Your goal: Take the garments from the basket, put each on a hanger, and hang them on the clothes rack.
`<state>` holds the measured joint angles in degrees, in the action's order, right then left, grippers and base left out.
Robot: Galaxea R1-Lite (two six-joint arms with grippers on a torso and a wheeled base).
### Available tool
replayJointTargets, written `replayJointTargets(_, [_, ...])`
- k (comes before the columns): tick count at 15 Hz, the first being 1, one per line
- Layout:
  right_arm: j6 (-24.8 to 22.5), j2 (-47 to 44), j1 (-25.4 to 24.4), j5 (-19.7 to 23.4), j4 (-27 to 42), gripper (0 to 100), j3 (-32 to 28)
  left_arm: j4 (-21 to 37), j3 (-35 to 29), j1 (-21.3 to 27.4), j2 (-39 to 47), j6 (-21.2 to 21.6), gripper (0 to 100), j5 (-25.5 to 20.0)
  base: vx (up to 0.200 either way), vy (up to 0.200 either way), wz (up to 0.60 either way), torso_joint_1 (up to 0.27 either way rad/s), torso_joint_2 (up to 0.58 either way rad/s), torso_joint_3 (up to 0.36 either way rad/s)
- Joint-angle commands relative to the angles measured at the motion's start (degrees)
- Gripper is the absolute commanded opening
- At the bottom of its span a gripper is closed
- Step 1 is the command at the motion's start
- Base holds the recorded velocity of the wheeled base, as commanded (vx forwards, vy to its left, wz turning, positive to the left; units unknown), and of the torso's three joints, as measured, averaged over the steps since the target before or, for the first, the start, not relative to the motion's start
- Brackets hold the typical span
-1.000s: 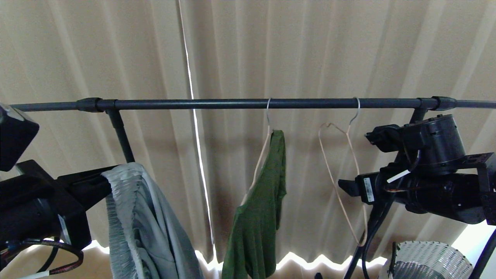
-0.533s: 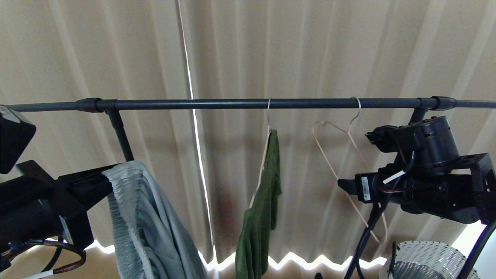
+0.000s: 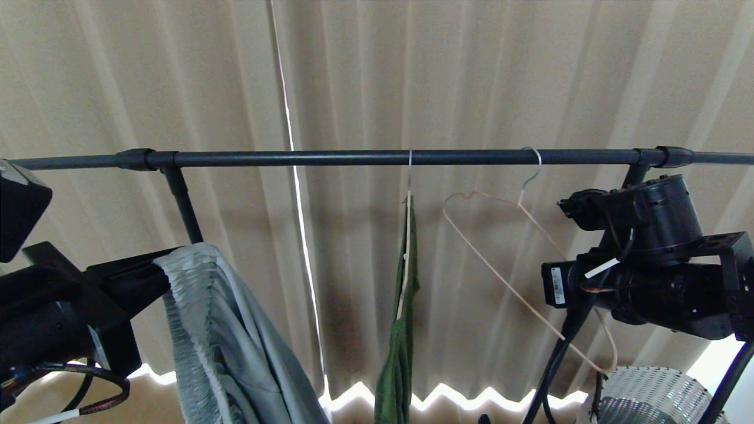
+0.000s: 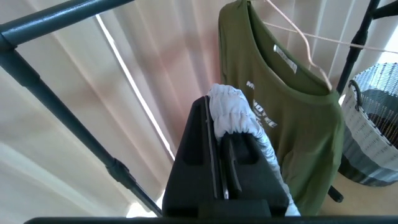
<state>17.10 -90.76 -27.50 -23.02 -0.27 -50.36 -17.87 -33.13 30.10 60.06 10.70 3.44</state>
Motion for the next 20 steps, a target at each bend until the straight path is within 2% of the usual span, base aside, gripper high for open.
replayJointTargets(1, [-0.1, 2.9, -0.1, 0.0, -0.1, 0, 0.0, -0.1, 0.2, -0.2, -0.4, 0.2, 0, 0.1, 0.0, 0.0, 0.0, 0.0, 0.0, 0.0])
replayJointTargets(6, [-0.6, 8.3, 0.0, 0.0, 0.1, 0, 0.3, -0.1, 0.3, -0.3, -0.9, 0.3, 0, 0.1, 0.0, 0.0, 0.0, 0.0, 0.0, 0.0])
replayJointTargets(11, [-0.7, 13.3, -0.1, 0.0, 0.4, 0, 3.9, 0.0, 1.0, -0.4, -1.3, 1.4, 0, 0.5, 0.0, 0.0, 0.0, 0.0, 0.0, 0.0])
replayJointTargets(20, [-0.7, 13.9, -0.1, -0.1, 0.2, 0, 4.5, 0.0, 0.7, -2.4, -1.1, 2.0, 0, 0.5, -0.2, 0.0, 0.0, 0.002, 0.0, 0.002])
